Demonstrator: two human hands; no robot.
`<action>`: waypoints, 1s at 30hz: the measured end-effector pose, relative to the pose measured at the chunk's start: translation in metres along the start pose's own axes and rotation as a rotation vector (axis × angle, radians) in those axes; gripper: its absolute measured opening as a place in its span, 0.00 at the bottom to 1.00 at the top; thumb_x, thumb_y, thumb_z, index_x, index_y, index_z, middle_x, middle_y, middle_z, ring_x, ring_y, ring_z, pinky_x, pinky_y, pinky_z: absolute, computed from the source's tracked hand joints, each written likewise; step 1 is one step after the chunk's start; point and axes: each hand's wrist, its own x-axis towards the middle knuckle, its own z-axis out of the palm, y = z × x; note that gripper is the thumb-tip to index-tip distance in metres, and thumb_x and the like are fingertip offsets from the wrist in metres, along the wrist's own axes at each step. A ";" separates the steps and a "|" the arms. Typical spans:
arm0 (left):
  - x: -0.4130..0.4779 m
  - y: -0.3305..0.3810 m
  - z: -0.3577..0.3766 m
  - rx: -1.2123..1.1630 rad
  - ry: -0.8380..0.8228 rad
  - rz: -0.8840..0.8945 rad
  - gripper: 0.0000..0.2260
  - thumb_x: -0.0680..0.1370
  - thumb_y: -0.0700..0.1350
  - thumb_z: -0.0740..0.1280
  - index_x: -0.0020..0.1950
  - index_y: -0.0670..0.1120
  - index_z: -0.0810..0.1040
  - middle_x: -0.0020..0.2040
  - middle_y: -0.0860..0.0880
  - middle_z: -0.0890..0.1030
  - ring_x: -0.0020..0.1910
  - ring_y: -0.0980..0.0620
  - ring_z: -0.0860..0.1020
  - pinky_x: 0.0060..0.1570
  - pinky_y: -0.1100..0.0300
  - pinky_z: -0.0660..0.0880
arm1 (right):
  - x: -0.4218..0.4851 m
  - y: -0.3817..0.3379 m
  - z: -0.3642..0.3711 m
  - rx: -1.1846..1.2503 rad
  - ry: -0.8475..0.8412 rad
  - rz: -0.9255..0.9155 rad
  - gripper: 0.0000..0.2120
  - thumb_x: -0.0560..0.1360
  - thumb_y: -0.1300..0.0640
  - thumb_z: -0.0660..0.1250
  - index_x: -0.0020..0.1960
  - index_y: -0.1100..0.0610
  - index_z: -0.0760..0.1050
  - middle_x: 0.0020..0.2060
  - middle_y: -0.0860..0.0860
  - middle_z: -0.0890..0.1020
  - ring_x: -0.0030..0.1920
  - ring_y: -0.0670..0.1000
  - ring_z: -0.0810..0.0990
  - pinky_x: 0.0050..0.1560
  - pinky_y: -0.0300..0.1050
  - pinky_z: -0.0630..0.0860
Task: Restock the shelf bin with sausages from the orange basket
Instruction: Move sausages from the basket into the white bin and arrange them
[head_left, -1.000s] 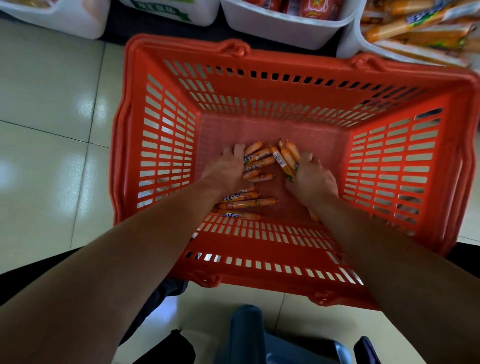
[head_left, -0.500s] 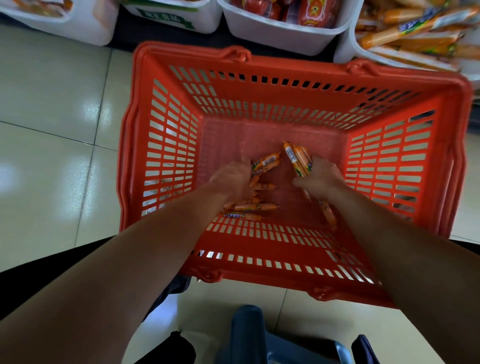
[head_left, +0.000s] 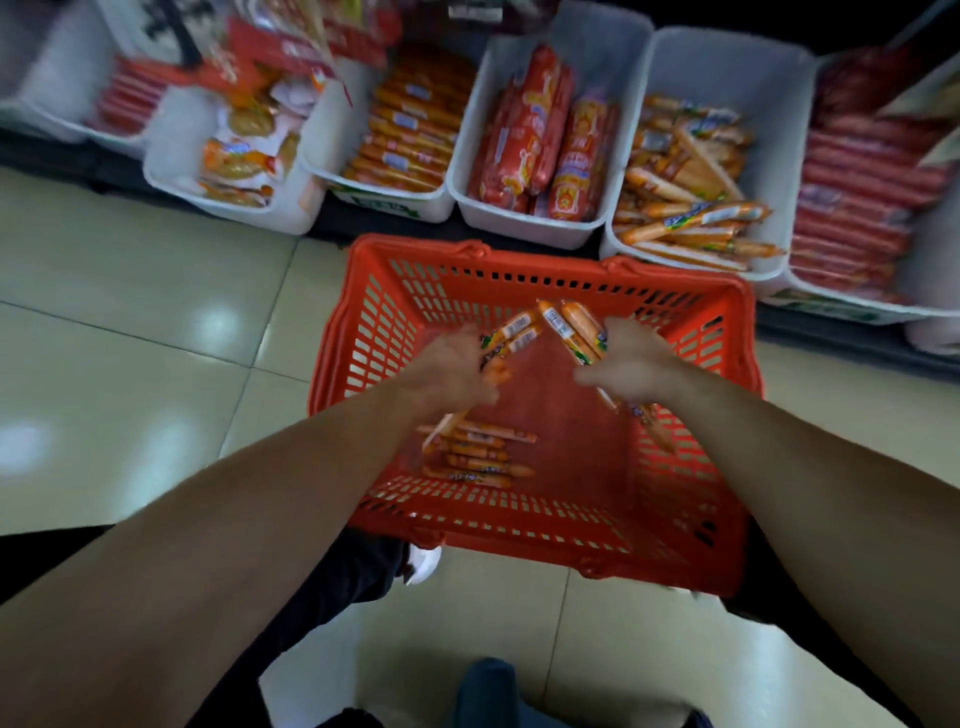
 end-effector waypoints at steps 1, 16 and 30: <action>-0.010 0.007 -0.013 -0.007 0.022 0.014 0.23 0.67 0.50 0.75 0.57 0.48 0.72 0.48 0.49 0.79 0.47 0.49 0.79 0.45 0.57 0.77 | -0.011 -0.010 -0.016 -0.009 0.010 -0.034 0.13 0.68 0.52 0.76 0.44 0.53 0.73 0.39 0.51 0.79 0.36 0.49 0.78 0.33 0.44 0.71; -0.087 0.117 -0.142 -0.045 0.201 0.219 0.20 0.70 0.47 0.76 0.53 0.48 0.68 0.44 0.46 0.79 0.42 0.47 0.81 0.36 0.51 0.76 | -0.086 -0.034 -0.216 -0.288 0.233 -0.172 0.15 0.64 0.48 0.75 0.46 0.53 0.77 0.36 0.52 0.84 0.37 0.51 0.83 0.42 0.53 0.81; 0.014 0.093 -0.139 -0.250 0.224 0.126 0.21 0.69 0.44 0.76 0.57 0.54 0.71 0.44 0.54 0.84 0.41 0.62 0.82 0.39 0.68 0.78 | 0.115 -0.032 -0.231 -0.166 0.280 -0.201 0.15 0.70 0.54 0.77 0.51 0.52 0.73 0.40 0.49 0.78 0.43 0.52 0.79 0.39 0.45 0.71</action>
